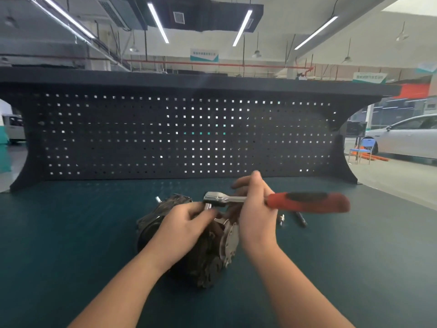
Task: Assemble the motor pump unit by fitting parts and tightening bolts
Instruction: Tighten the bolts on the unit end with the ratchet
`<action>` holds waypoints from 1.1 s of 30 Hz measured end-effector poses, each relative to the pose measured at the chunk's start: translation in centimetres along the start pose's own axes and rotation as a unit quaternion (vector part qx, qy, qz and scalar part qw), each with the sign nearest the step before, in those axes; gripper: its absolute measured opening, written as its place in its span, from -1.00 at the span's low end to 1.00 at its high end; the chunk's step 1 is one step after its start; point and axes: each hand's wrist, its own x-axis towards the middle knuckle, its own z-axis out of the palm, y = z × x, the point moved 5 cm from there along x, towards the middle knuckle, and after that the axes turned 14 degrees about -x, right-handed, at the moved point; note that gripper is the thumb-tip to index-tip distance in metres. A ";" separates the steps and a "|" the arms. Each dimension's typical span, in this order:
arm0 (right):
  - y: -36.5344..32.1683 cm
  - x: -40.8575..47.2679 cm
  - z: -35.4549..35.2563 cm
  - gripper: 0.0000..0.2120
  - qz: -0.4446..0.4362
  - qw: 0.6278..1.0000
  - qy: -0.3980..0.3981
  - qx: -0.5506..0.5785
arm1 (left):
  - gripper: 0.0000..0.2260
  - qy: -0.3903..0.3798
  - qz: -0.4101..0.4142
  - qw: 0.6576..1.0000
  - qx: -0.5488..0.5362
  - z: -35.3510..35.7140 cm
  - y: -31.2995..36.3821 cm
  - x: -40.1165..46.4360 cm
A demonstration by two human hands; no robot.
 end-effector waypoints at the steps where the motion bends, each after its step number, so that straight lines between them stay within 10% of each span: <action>1: 0.9 0.3 0.0 -0.63 0.059 0.997 -0.014 0.045 | -0.76 -0.038 -0.002 0.999 -0.030 -0.1 -0.2 0.0; 33: 4.3 0.2 1.5 -0.84 0.282 0.889 -0.036 0.359 | -0.89 -0.092 -0.040 0.995 0.011 -0.3 -1.4 1.4</action>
